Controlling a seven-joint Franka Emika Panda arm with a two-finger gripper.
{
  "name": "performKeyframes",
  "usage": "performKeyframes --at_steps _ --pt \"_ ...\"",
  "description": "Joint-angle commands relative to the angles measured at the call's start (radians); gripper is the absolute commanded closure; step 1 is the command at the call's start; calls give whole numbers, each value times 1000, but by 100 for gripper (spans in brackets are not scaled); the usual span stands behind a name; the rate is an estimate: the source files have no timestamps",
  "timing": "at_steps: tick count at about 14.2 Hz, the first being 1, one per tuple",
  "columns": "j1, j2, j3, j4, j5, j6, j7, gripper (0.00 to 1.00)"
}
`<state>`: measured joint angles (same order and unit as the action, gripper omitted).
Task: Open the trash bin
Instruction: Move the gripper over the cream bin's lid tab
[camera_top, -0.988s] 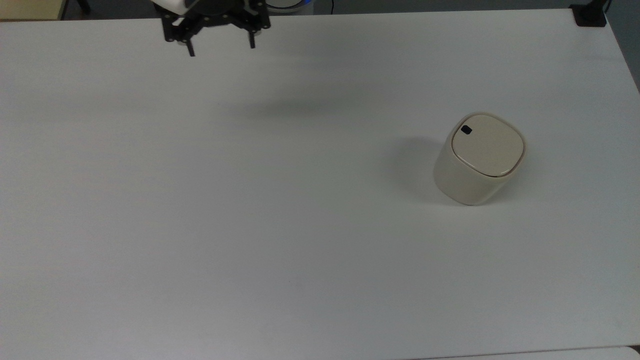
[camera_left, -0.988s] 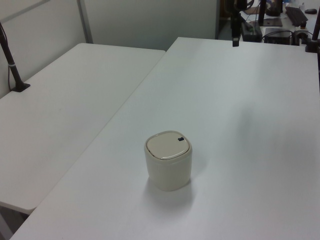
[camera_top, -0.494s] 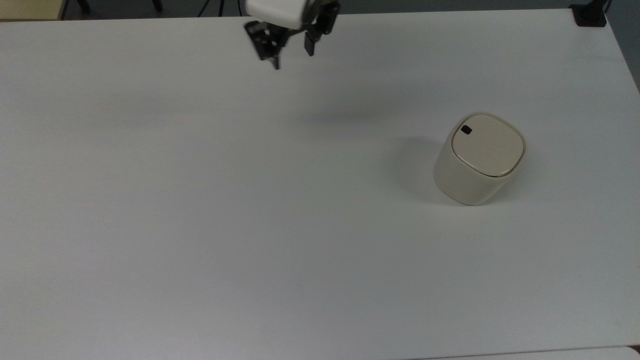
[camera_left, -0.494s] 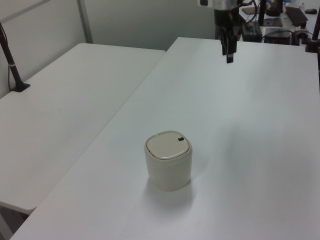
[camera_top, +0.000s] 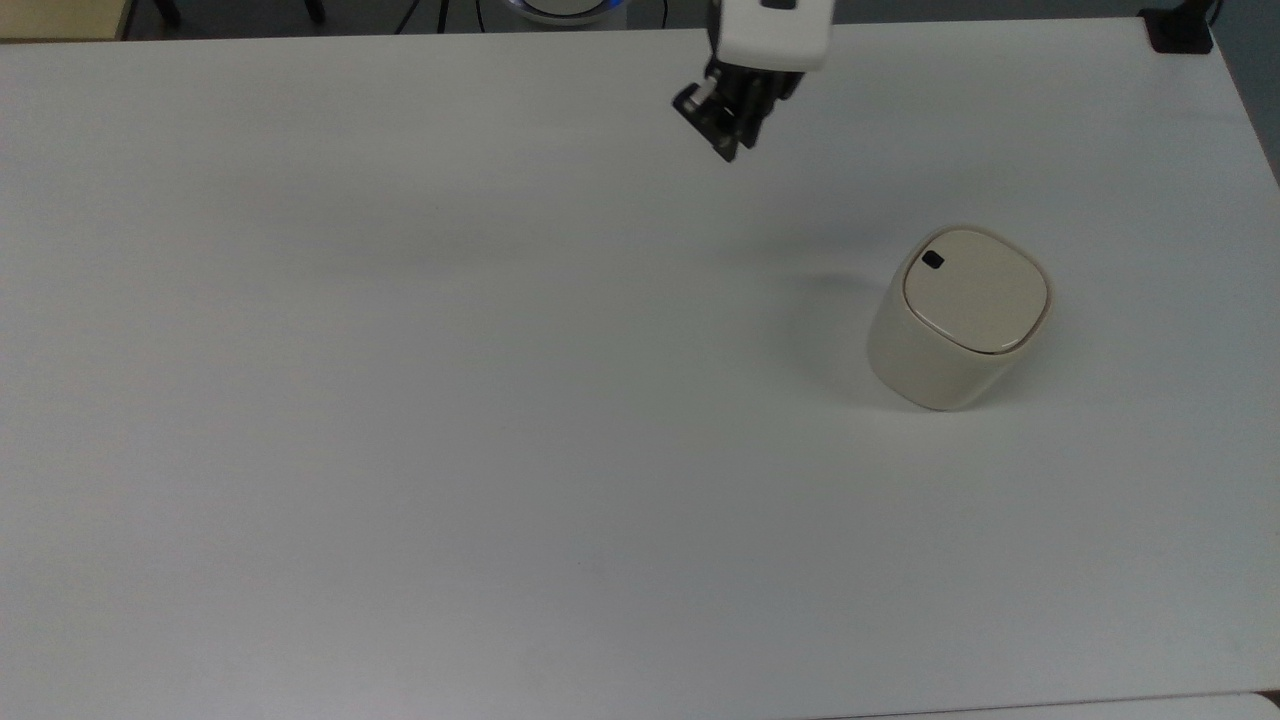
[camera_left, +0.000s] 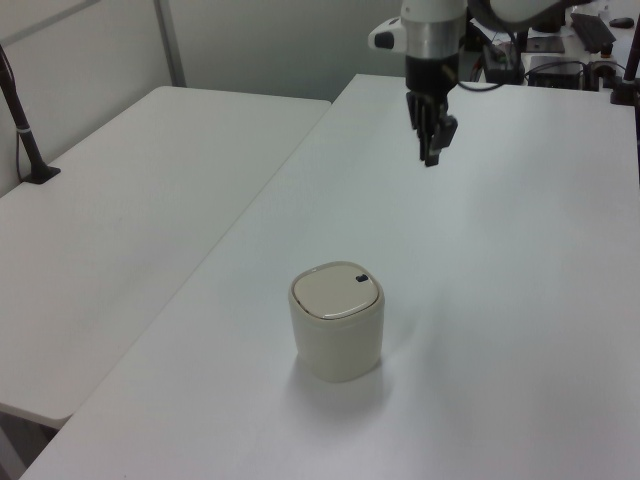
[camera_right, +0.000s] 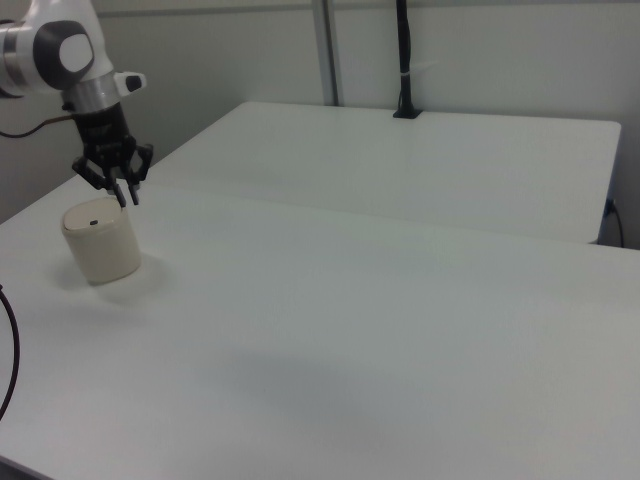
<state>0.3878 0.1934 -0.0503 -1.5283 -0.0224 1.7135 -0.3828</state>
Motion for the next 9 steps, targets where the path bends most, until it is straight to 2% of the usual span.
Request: performKeyframes --at_steps 1,5,7,9 --pt "71 49 1 19 4 102 47 95" --pt "103 125 27 69 10 164 90 96" --pt "106 161 70 83 7 227 148 96" --pt "108 210 87 131 6 258 192 96"
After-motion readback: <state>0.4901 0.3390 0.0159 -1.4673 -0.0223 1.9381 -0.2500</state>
